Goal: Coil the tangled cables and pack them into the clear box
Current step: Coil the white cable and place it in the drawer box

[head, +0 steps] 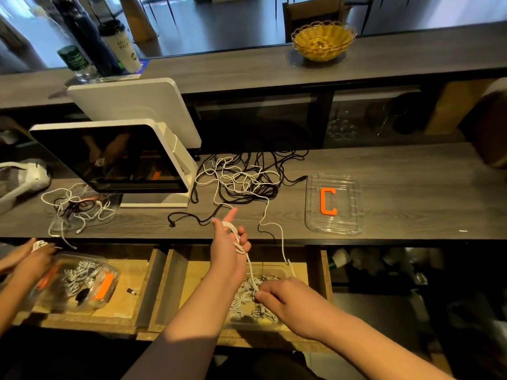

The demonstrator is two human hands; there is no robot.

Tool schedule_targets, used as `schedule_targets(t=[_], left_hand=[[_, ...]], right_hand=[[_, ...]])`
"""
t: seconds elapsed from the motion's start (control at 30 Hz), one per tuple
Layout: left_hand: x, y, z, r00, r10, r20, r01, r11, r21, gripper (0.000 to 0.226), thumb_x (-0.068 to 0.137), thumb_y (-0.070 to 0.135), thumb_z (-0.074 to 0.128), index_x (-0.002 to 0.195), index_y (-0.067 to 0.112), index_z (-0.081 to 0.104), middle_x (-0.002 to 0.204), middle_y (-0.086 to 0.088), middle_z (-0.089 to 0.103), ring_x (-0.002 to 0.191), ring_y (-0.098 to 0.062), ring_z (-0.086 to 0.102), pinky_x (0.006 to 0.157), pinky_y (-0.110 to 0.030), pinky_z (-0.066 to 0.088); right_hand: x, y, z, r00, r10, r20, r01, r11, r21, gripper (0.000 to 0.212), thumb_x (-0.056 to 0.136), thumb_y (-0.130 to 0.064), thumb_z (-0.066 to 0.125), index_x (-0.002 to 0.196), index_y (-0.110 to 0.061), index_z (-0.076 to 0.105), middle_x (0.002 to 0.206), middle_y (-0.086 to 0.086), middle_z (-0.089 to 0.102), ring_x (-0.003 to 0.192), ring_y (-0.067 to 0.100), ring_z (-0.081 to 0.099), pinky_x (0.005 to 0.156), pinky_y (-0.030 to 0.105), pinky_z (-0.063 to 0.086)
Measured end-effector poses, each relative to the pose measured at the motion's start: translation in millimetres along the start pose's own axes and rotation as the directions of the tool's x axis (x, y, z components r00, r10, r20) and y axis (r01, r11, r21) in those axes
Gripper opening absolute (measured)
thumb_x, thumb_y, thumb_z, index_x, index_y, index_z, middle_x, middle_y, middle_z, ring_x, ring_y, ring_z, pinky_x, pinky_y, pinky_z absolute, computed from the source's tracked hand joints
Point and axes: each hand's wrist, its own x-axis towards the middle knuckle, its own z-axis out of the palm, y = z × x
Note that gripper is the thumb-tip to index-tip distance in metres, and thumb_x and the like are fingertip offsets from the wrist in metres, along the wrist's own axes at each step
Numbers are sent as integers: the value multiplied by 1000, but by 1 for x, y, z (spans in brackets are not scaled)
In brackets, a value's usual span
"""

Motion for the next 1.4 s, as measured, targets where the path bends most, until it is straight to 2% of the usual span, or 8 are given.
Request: schedule_targets(t=[0.17, 0.3, 0.43, 0.6, 0.93, 1.03, 1.23, 1.4], left_hand=[[-7, -4, 0, 983, 5, 186, -105, 840, 533, 56, 104, 56, 22, 133, 28, 60, 72, 3, 48, 56, -5, 34, 51, -20, 25], [-18, -3, 4, 943, -206, 262, -16, 758, 652, 58, 101, 62, 22, 122, 34, 68, 71, 3, 59, 59, -8, 52, 58, -22, 41], [-18, 11, 7, 881, -374, 288, 119, 767, 631, 65, 98, 67, 24, 121, 30, 71, 111, -15, 74, 110, -22, 65, 96, -37, 49], [-25, 37, 11, 802, -519, 294, 219, 714, 665, 71, 89, 78, 33, 92, 14, 64, 64, 2, 51, 53, -7, 40, 43, -16, 29], [-32, 87, 13, 478, -724, 497, 186, 637, 748, 84, 79, 92, 25, 112, 22, 58, 70, -6, 49, 53, -9, 34, 50, -21, 15], [-31, 95, 11, 512, -707, 488, 92, 610, 787, 57, 88, 73, 46, 91, 17, 54, 70, 1, 52, 53, -4, 36, 44, -13, 25], [-26, 98, 10, 734, -478, 482, -181, 547, 817, 32, 105, 47, 37, 112, 22, 56, 70, 6, 61, 56, -5, 43, 52, -18, 34], [-23, 102, 6, 835, -335, 437, -105, 682, 724, 33, 105, 47, 36, 119, 29, 59, 78, -1, 68, 63, -9, 55, 57, -23, 41]], right_hand=[[4, -13, -12, 995, -17, -98, 20, 999, 31, 28, 103, -34, 46, 82, -23, 61, 61, -8, 53, 56, 7, 46, 54, 22, 34], [13, -23, -24, 976, -5, -216, 22, 997, 75, 28, 100, -29, 50, 74, -39, 52, 63, -8, 56, 56, 8, 50, 55, 23, 37], [20, -26, -42, 948, 13, -319, -22, 999, -26, 14, 102, -34, 47, 98, -30, 59, 87, -7, 69, 79, 11, 63, 74, 39, 52], [20, -36, -69, 930, -10, -367, -35, 993, -116, 17, 98, -41, 53, 98, -27, 63, 87, -8, 69, 82, 7, 64, 76, 38, 53], [39, -73, -111, 873, -97, -478, -48, 958, -283, 49, 74, -68, 53, 80, -19, 62, 68, -11, 56, 62, 3, 49, 58, 30, 45], [42, -74, -110, 871, -65, -487, -67, 966, -249, 37, 80, -58, 58, 83, -21, 63, 67, -15, 52, 61, -2, 47, 57, 17, 36], [42, -66, -100, 858, 31, -513, -125, 981, -150, 34, 87, -52, 53, 89, -21, 68, 70, -8, 62, 64, 4, 57, 59, 22, 47], [49, -67, -96, 836, 120, -535, -182, 981, -64, 25, 94, -43, 56, 86, -22, 66, 67, -4, 62, 58, 6, 54, 54, 19, 42]])
